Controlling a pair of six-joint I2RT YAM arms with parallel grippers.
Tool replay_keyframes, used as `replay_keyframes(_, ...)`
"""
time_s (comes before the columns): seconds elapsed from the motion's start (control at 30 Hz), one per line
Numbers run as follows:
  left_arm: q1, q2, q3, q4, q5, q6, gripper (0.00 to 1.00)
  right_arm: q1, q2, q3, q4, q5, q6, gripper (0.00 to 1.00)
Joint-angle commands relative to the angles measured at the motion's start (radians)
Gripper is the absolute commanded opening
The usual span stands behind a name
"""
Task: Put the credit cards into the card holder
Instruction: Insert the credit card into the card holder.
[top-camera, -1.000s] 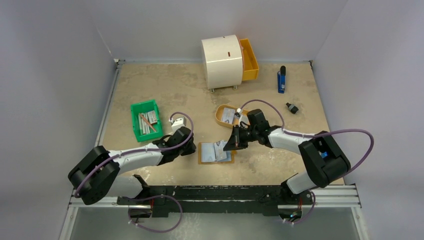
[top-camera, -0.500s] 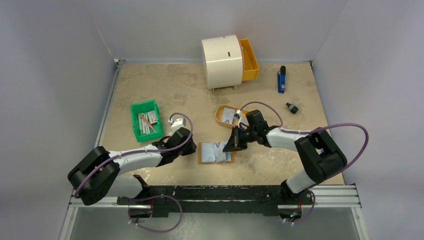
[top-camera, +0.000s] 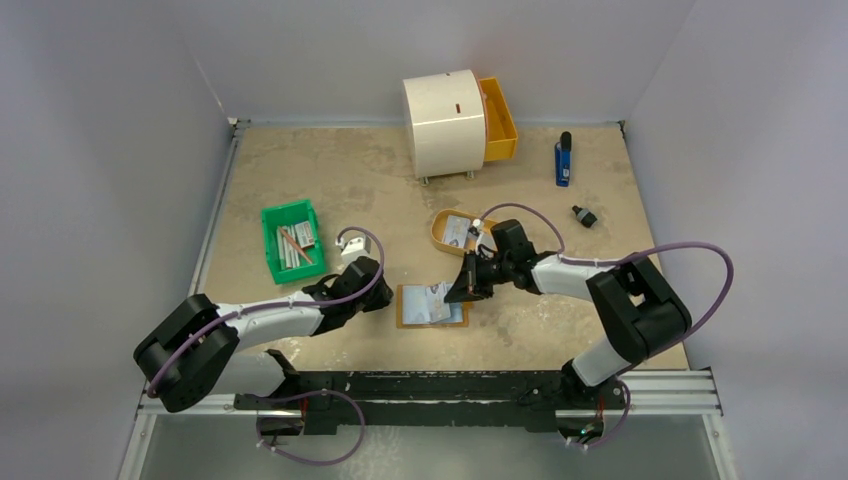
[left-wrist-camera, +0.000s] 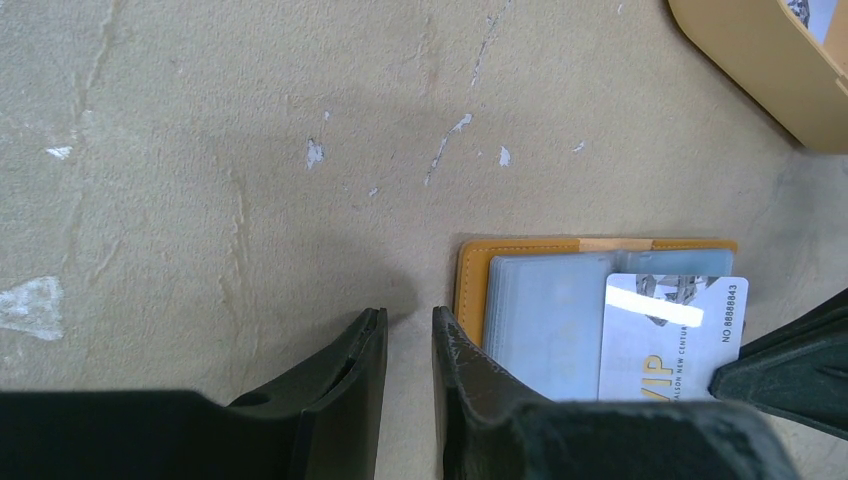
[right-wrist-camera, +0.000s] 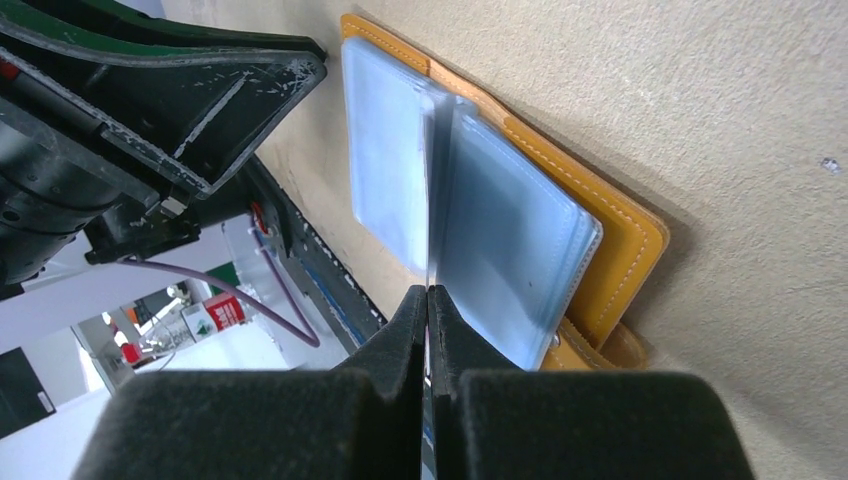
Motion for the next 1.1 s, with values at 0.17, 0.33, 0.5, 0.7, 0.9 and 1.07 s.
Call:
replay_keyframes(0.17,0.005,0.009,-0.032,-0.049,0.017,0.005,0.23,0.007,0.032,0.018,0.027,-0.029,0.018,0.0)
replay_keyframes(0.33,0.004,0.008,-0.036,-0.032,0.022,0.004,0.23,0.017,0.039,0.018,0.052,-0.03,0.038,0.0)
replay_keyframes(0.5,0.004,0.006,-0.039,-0.011,0.027,0.002,0.23,0.02,0.046,0.018,0.067,-0.021,0.058,0.0)
replay_keyframes(0.7,0.002,0.004,-0.047,-0.003,0.035,-0.001,0.22,0.026,0.057,0.004,0.124,-0.023,0.113,0.0)
replay_keyframes(0.9,0.002,0.003,-0.052,0.004,0.041,-0.002,0.22,0.038,0.074,0.005,0.129,0.0,0.131,0.0)
replay_keyframes(1.07,0.002,0.001,-0.062,0.016,0.048,-0.002,0.22,0.043,0.079,-0.004,0.134,0.027,0.147,0.0)
